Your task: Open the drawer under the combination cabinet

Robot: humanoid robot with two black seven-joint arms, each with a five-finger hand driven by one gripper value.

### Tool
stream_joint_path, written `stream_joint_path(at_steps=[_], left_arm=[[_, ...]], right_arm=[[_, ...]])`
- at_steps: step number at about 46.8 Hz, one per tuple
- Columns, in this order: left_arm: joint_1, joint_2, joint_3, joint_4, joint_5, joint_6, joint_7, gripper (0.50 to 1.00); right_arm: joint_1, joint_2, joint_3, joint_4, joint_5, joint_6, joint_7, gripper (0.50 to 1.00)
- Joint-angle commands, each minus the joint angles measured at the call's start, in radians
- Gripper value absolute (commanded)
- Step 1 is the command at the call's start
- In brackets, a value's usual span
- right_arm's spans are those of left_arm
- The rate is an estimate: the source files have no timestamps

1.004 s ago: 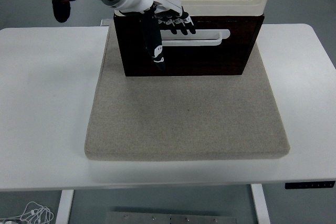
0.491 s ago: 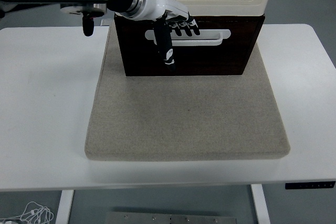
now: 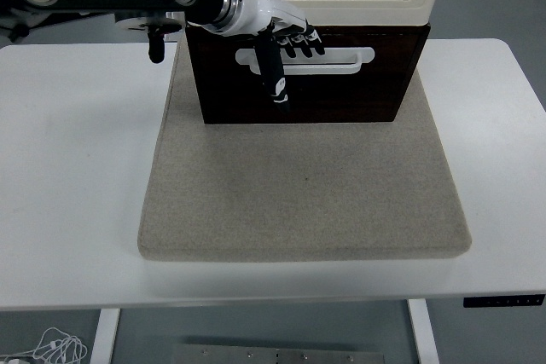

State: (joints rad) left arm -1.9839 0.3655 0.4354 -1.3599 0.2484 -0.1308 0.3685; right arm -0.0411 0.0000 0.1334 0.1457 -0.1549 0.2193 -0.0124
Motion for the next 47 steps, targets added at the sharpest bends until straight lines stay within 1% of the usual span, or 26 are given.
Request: stream_joint_path(at_steps=[1,14,47], left_arm=[[0.005,-0.002,0.0,0.005,0.0,-0.001,0.0,1.0],[0.025,-0.011,0.0,0.027,0.002,-0.001,0.0,1.0],[0.042,-0.031,-0.001,0.03,0.012,-0.001,0.0,1.0]], right_arm=[[0.0,0.0,0.0,0.0,0.0,0.0,0.0,0.926],[0.001,0.0,0.0,0.0,0.0,0.0,0.0,0.926],[0.001,0.0,0.0,0.0,0.0,0.0,0.0,0.926]])
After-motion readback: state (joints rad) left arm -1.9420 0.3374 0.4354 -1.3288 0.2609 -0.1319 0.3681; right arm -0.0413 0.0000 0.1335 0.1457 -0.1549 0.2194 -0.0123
